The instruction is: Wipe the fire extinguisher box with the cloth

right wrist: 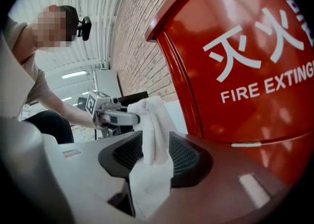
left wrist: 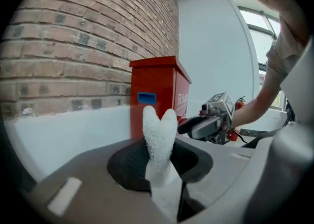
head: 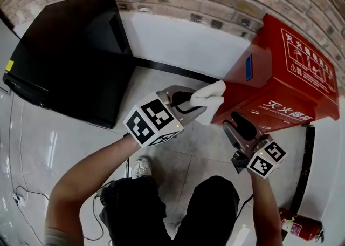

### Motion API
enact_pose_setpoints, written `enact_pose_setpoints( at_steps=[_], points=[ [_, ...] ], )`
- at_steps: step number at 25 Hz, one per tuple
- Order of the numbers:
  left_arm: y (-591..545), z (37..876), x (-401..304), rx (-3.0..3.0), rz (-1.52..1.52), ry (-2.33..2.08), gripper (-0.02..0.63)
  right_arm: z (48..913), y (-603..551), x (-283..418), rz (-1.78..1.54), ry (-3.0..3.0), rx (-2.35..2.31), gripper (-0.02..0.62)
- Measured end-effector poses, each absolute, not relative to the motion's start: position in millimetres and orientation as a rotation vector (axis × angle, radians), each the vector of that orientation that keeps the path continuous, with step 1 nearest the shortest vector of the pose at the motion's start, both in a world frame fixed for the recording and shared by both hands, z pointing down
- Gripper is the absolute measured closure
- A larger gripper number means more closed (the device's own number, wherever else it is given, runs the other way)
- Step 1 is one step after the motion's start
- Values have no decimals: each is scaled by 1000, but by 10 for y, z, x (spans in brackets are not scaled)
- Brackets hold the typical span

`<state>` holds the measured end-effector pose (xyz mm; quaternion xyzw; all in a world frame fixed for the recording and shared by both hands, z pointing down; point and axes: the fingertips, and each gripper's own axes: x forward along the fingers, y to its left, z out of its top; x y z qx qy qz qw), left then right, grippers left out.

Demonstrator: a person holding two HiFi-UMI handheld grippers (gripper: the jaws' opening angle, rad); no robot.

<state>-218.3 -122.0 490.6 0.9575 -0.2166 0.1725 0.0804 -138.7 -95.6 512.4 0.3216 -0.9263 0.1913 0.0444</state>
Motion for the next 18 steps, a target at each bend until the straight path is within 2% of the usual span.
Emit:
enact_pose_setpoints(
  at_steps=[5,6,11,18],
  points=[
    [-1443,4457,-1978,2937,401,-599,495,5098,-938,-1204,488,-2676,1074,556],
    [-1424,4341,-1910,2979,378,-533,497,5088,-929,-1172,488,-2663,1090,570],
    [-1176,3961,-1550,3144,364,-66,497,5023,-821,-1052,489,-2622,1108,572],
    [-1632,3887,-1323,3137,368,-223,495,4869,-752,-946,450,-2602,1117,572]
  ],
)
